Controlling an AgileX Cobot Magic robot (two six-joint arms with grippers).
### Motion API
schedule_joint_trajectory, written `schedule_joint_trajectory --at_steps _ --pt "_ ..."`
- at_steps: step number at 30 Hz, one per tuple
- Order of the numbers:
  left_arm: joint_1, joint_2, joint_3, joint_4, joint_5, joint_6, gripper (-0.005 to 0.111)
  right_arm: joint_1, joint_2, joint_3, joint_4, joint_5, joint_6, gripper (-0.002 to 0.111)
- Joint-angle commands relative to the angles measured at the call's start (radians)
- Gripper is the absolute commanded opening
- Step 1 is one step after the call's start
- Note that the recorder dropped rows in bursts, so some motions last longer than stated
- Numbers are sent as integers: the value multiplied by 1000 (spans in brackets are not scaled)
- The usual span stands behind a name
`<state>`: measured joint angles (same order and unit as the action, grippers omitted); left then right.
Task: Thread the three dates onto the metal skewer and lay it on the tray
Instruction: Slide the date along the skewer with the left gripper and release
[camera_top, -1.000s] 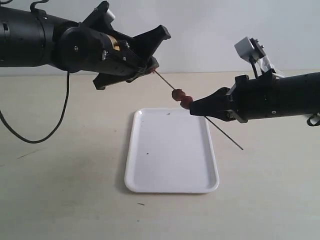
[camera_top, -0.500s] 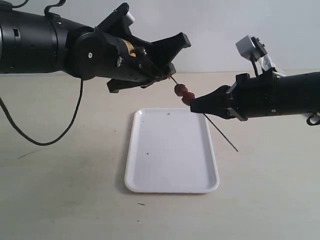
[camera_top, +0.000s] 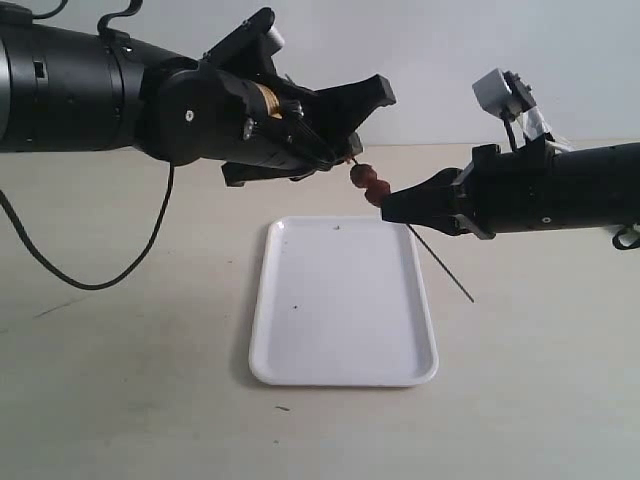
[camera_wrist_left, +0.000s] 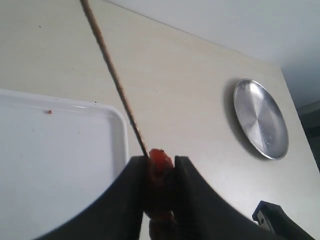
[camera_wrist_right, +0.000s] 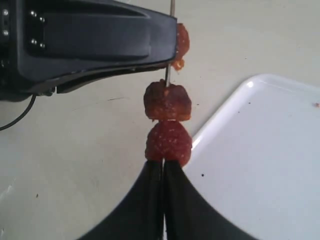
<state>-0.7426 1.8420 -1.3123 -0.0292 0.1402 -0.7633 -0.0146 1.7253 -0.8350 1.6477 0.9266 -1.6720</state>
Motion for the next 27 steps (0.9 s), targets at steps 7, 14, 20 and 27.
schedule_joint_trajectory --at_steps 7,14,20,27 --pt "-6 -3 -1 -4 -3 27 54 4 -1 -10 -9 69 -29 0" --pt "11 -3 -1 -4 1 27 54 4 -1 -10 -9 69 -29 0" --pt "15 -3 -1 0 1 31 54 4 -1 -10 -12 50 -29 0" --pt "15 -3 -1 16 -15 31 54 4 -1 -10 -27 39 -29 0"
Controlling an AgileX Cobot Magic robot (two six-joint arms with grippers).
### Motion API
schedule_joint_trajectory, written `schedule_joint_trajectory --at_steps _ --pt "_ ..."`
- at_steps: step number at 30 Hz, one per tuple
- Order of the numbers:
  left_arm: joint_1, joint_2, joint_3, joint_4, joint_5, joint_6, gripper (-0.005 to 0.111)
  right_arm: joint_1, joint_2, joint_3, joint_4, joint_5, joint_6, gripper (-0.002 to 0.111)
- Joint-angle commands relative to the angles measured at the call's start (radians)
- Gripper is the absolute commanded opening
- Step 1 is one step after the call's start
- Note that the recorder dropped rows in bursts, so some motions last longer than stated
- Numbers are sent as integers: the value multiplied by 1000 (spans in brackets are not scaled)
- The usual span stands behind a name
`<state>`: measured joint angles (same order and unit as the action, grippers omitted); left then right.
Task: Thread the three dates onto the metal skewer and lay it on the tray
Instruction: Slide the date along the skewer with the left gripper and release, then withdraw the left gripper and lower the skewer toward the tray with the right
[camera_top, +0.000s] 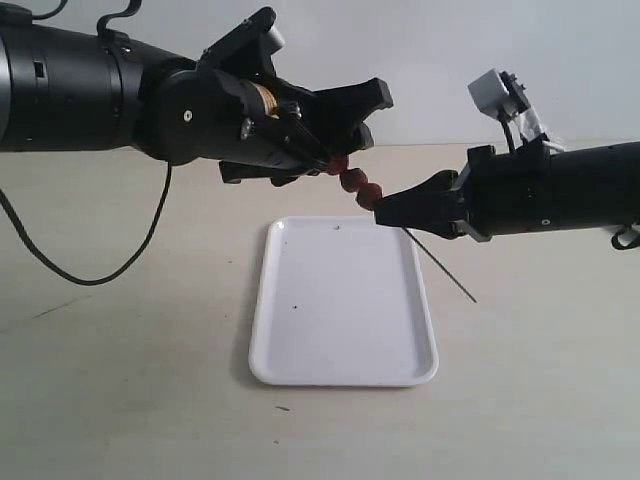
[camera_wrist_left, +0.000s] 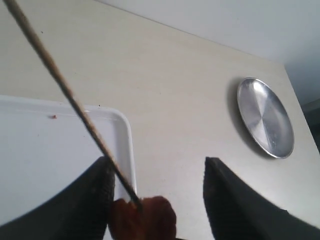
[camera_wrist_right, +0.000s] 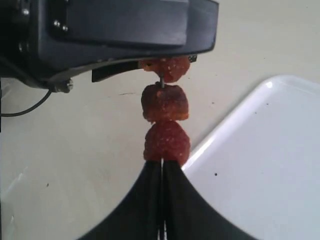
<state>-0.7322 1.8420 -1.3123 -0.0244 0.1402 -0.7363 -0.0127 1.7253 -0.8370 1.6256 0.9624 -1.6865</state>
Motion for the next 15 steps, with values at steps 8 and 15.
schedule_joint_trajectory --at_steps 8,15 --pt "32 -3 -1 12 -7 5 54 2 -1 -8 -9 -26 -14 0" --pt "124 -3 -1 15 18 20 54 2 -1 -8 -13 -83 3 0"
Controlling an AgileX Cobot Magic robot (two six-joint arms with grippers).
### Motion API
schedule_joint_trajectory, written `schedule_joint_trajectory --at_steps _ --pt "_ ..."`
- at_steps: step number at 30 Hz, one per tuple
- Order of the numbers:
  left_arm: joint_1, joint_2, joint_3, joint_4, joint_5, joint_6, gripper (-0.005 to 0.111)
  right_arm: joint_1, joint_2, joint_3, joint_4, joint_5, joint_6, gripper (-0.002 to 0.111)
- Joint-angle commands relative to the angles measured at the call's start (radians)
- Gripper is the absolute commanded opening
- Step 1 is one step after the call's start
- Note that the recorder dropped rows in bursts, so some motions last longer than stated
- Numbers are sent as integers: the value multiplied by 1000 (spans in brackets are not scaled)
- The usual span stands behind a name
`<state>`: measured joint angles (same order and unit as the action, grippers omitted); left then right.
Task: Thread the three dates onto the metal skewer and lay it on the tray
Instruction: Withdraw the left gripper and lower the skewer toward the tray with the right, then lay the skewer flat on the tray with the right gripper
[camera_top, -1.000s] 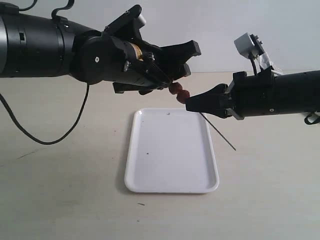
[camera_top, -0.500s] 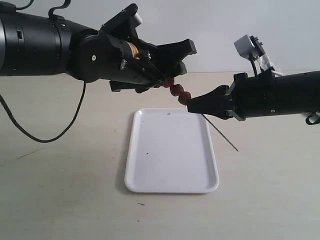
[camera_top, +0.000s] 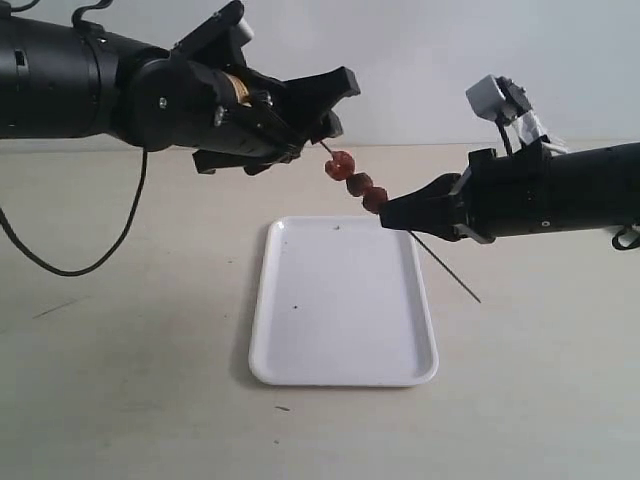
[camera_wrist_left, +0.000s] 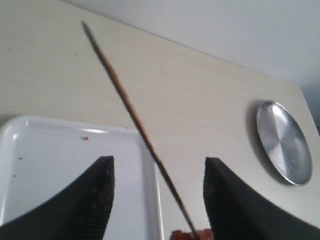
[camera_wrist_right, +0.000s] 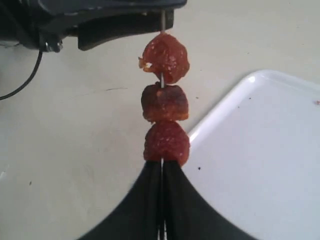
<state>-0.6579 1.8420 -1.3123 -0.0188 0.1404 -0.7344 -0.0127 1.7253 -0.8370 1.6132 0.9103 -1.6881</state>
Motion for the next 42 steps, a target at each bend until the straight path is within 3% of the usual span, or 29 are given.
schedule_joint_trajectory --at_steps 1,8,12,15,21,36,42 --pt "62 -3 -1 9 22 31 54 2 -1 -8 0 -45 14 0" --pt "148 -5 -1 9 61 109 54 7 -1 -8 -17 -141 63 0" --pt "178 -5 -1 11 61 160 51 99 -1 -8 -41 -341 112 0" --pt "192 -11 -1 11 61 190 39 165 -1 -8 -41 -470 132 0" --pt "231 -38 -1 19 80 240 -1 237 -1 -8 -41 -613 228 0" --pt "383 -124 80 19 79 493 0 381 3 -8 -35 -832 391 0" --pt "432 -124 138 19 9 493 0 437 46 -8 -35 -910 438 0"
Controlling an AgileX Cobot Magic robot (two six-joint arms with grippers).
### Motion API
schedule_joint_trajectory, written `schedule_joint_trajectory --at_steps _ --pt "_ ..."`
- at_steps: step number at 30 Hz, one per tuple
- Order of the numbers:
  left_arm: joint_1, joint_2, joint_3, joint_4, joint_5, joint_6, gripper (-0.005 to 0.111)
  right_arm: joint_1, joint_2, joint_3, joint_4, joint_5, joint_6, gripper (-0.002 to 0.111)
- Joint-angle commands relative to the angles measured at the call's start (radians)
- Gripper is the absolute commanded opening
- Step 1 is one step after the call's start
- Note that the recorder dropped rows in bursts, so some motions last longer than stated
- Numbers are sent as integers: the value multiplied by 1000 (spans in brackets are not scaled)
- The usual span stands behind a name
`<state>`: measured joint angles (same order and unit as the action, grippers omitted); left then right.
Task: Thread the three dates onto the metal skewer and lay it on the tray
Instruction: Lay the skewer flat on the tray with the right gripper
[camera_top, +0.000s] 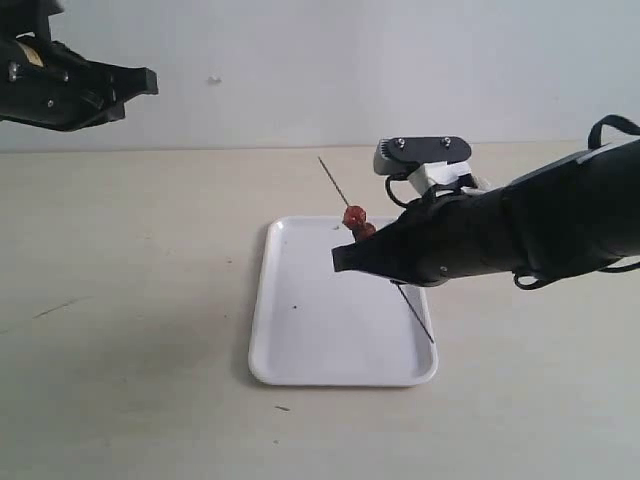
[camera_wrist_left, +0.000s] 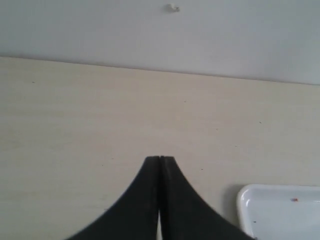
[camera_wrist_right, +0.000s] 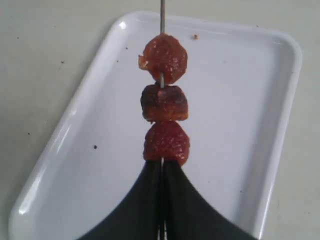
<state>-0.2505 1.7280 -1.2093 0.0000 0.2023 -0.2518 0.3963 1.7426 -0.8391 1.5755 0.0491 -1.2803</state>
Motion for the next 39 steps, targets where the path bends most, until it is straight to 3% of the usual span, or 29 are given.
schedule_joint_trajectory --at_steps 1,11,32,39 --pt "26 -10 42 0 -61 13 0 36 32 -6 0 -56 30 0" --pt "31 -10 57 0 -78 38 0 68 108 -6 33 -153 37 0" --pt "31 -10 57 0 -68 65 0 68 179 -6 36 -157 48 0" --pt "31 -10 57 0 -68 65 0 68 179 -6 36 -157 45 18"
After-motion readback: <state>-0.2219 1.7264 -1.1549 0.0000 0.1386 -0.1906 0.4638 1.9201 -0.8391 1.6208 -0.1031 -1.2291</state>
